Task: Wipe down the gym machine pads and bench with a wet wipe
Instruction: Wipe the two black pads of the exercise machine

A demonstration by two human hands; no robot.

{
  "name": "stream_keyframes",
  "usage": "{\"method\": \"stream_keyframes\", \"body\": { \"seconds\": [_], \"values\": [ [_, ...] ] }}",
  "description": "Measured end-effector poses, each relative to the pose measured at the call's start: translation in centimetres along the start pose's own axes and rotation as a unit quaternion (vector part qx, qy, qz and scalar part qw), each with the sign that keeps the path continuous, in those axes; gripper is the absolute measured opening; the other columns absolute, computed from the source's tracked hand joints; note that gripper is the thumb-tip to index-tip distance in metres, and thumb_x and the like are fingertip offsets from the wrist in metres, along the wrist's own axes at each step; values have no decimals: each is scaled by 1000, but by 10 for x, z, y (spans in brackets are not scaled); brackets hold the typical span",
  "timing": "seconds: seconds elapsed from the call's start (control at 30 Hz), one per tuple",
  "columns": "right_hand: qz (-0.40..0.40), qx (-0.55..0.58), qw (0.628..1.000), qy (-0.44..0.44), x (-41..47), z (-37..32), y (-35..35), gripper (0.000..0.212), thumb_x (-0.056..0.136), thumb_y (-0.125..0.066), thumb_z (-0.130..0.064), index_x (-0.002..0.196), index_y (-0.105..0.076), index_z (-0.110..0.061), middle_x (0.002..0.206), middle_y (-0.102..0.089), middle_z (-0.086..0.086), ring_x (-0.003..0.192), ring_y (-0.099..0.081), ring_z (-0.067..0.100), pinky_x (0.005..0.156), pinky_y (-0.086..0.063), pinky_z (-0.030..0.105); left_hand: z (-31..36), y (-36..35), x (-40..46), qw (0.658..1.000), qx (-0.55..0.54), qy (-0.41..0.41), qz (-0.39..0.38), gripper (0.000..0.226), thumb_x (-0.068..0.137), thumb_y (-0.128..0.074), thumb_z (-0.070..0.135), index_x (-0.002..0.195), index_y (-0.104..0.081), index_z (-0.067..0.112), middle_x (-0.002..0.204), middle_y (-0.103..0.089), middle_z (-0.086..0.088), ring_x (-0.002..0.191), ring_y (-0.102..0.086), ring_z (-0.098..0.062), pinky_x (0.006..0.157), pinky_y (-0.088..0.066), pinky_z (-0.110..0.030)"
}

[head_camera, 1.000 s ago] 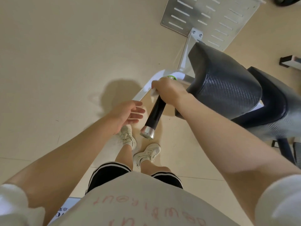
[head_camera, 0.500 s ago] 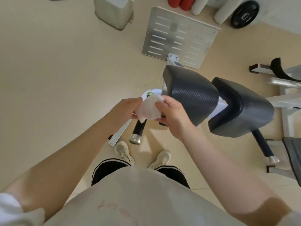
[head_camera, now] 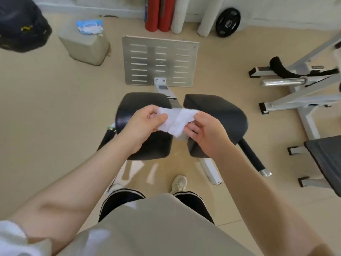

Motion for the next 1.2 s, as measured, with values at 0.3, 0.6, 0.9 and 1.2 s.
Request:
{"method": "stream_keyframes", "body": {
  "seconds": [0.3,0.6,0.9,1.2],
  "values": [
    [-6,-188,965,180,26,-83,93,17,93,-50,-12,79,-60,-11,72,-64,-1,74,-64,15,69,-55,24,12,-104,46,990,5,70,125,20,95,-48,18,114,-50,15,110,-54,-3,91,-51,-14,75,-45,-24],
    [6,-486,847,218,65,-125,82,9,85,-58,-18,78,-59,-15,67,-53,-3,70,-54,18,66,-47,31,10,-155,83,989,117,-37,78,24,83,-65,28,100,-49,26,91,-56,15,87,-55,-3,73,-48,-18],
    [7,-194,980,50,121,-150,102,10,91,-55,-10,96,-47,-14,84,-52,3,67,-53,12,64,-48,23,33,-108,133,992,-101,70,-7,13,91,-54,11,80,-61,13,88,-62,-7,91,-58,-21,89,-48,-31],
    [-9,-97,995,18,173,-131,81,27,93,-39,2,82,-60,-11,89,-58,9,77,-56,18,68,-51,24,45,-83,192,999,27,14,27,44,89,-59,12,130,-48,26,90,-70,4,93,-64,-6,93,-46,-22]
  ]
}}
Point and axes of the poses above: each hand's wrist, its own x-axis towards the middle knuckle, its own y-axis out of the back of the hand, z = x × y, the point moved 6 cm from there along x, towards the middle knuckle
